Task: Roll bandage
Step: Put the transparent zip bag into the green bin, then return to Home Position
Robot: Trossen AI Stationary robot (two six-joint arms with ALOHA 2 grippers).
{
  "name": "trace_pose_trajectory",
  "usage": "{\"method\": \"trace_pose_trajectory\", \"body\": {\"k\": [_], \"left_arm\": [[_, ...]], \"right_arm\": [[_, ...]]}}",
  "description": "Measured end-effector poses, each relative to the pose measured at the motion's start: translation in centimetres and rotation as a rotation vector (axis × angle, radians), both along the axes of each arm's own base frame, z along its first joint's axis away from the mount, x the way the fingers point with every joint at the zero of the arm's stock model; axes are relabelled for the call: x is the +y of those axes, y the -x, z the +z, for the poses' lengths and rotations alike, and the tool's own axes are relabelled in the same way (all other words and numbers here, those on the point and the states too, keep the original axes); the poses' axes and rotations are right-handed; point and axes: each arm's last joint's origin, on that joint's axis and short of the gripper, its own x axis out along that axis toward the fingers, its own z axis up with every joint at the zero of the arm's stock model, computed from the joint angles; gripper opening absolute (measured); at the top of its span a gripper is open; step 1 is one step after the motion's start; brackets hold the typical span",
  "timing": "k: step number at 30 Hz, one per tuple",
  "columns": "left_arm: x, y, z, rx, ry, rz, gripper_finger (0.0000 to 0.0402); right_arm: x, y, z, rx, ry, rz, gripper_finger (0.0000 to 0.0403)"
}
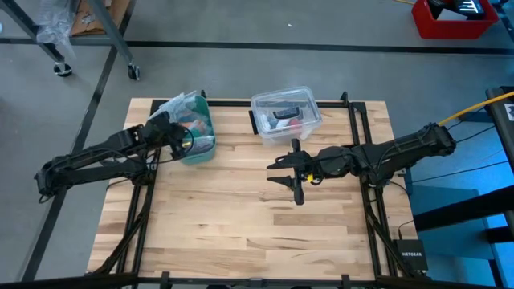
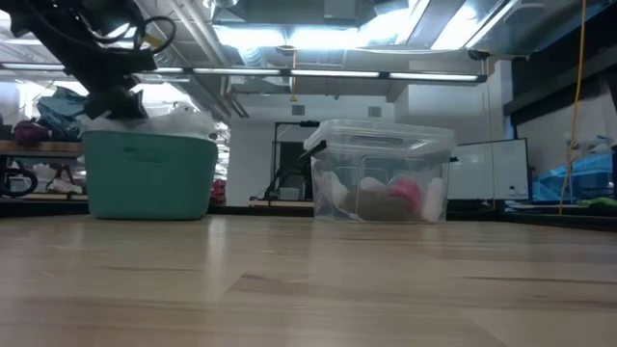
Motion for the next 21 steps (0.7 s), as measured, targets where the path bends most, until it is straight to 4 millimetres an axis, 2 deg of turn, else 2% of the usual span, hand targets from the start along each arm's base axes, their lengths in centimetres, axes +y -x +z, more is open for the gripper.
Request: {"method": "trace_pose_trajectory", "body": {"k": [10, 15, 21], "left_arm": [[0.2, 0.0, 0.4, -0.012, -0.038, 0.065, 0.0139], [0.2, -0.1, 2.6, -0.105, -0.047, 0.093, 0.0172], [0.2, 0.1, 6.2, -0.274, -0.044, 0.148, 0.0174]], "right_arm": [[0.0, 0.0, 0.0, 0.000, 0.000, 0.000, 0.0158], [0.0, 0.0, 0.0, -0.002, -0.001, 0.000, 0.0158], [0.0, 0.0, 0.0, -0.003, -0.001, 0.000, 0.0158]]}}
